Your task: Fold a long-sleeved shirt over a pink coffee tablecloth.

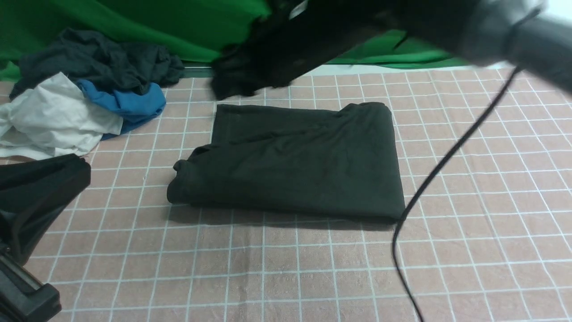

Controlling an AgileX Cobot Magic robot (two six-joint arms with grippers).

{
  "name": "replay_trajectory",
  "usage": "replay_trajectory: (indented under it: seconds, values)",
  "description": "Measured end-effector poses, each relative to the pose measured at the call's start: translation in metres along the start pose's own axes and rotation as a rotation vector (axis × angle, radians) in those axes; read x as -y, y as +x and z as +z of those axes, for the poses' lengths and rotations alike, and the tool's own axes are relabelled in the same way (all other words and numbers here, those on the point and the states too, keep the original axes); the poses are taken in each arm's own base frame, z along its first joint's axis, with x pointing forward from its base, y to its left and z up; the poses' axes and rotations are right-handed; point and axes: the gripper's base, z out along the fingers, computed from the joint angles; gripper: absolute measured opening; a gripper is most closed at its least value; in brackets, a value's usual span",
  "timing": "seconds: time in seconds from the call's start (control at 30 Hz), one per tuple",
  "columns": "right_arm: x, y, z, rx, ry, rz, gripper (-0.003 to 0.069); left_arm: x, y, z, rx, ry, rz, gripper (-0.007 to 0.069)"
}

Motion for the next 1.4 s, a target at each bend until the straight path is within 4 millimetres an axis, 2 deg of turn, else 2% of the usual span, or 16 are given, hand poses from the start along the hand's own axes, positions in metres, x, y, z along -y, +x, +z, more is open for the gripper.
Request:
replay_trajectory:
  seconds: [0.03, 0.1, 0.17, 0.2, 0.4, 0.53, 0.67, 0.8, 0.87, 0.9, 0.97, 1.0, 1.03, 1.13, 1.23, 1.4]
  values:
    - [0.001, 0.000, 0.000, -0.004, 0.008, -0.007, 0.0211, 0.000, 0.000, 0.000, 0.000, -0.001, 0.001, 0.0017]
    - [0.009, 0.008, 0.005, -0.049, 0.068, 0.009, 0.0109, 0.000, 0.000, 0.000, -0.003, -0.001, 0.002, 0.0017]
    - [0.010, 0.015, 0.016, -0.070, 0.079, 0.019, 0.0057, 0.000, 0.001, 0.000, -0.007, -0.002, 0.005, 0.0017]
    - [0.011, 0.026, 0.034, -0.094, 0.084, 0.029, 0.0036, 0.000, 0.001, 0.000, -0.008, -0.001, 0.005, 0.0017]
    - [0.011, 0.078, 0.107, -0.241, 0.088, 0.057, 0.0025, 0.000, 0.001, 0.000, -0.008, -0.001, 0.005, 0.0017]
    - [0.017, 0.092, 0.127, -0.288, 0.093, 0.074, 0.0025, 0.000, 0.001, 0.000, -0.011, -0.001, 0.005, 0.0017]
    - [0.016, 0.090, 0.119, -0.308, 0.089, 0.071, 0.0029, 0.000, 0.003, 0.000, -0.028, 0.001, 0.005, 0.0017]
    - [0.019, 0.075, 0.088, -0.290, 0.113, 0.051, 0.0031, 0.000, 0.003, 0.000, -0.037, 0.003, 0.005, 0.0017]
    - [0.038, 0.055, 0.044, -0.223, 0.198, 0.069, 0.0041, 0.000, 0.003, -0.001, -0.034, 0.002, 0.005, 0.0017]
    - [0.039, 0.054, 0.041, -0.217, 0.201, 0.072, 0.0041, 0.000, 0.003, -0.001, -0.033, 0.002, 0.005, 0.0017]
    - [0.069, 0.045, 0.005, -0.173, 0.303, 0.152, 0.0075, 0.000, 0.002, -0.002, -0.014, -0.002, 0.005, 0.0017]
    - [0.072, 0.044, 0.002, -0.169, 0.313, 0.152, 0.0079, 0.000, 0.001, -0.002, -0.010, -0.002, 0.005, 0.0017]
    - [0.101, 0.045, -0.013, -0.141, 0.374, 0.260, 0.0128, 0.000, 0.001, -0.002, -0.001, -0.005, 0.007, 0.0017]
    - [0.135, 0.050, -0.022, -0.113, 0.433, 0.365, 0.0232, 0.000, 0.001, -0.002, 0.000, -0.006, 0.008, 0.0017]
    - [0.180, 0.068, -0.012, -0.107, 0.471, 0.489, 0.0426, -0.001, 0.001, -0.002, -0.001, -0.006, 0.009, 0.0017]
    - [0.202, 0.085, 0.017, -0.124, 0.432, 0.556, 0.0468, -0.001, 0.001, -0.002, -0.002, -0.007, 0.011, 0.0017]
